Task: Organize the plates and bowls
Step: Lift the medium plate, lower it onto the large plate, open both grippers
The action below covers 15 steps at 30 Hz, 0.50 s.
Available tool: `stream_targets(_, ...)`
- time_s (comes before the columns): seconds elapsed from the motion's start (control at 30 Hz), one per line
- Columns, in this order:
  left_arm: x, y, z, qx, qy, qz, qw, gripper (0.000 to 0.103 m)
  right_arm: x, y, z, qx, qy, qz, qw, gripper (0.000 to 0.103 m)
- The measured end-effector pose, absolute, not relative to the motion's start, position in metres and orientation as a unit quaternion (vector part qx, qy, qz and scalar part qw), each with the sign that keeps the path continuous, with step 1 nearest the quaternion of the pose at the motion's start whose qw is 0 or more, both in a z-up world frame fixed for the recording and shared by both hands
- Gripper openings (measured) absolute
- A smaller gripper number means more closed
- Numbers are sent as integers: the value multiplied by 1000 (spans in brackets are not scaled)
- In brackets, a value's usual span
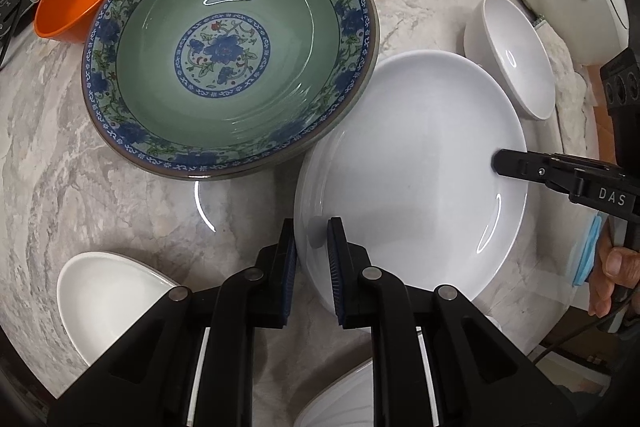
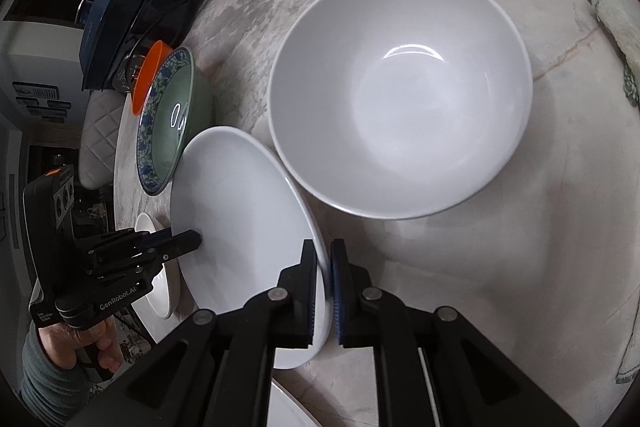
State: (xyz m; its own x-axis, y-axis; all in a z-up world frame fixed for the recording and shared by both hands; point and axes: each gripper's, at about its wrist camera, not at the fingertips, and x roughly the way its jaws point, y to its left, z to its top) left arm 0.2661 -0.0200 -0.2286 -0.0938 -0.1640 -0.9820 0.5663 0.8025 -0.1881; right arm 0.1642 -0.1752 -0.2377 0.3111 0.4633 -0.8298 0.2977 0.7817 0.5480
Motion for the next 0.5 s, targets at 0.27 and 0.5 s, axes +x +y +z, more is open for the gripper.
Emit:
stream_targets(0.27, 277, -23, -217, 133, 697, -285, 644, 13, 160, -188, -239, 357, 586, 50, 726, 10)
stream_targets(0.5, 260, -18, -196, 138, 694, -292, 643, 13, 154, -190, -217, 357, 582, 53, 729, 10)
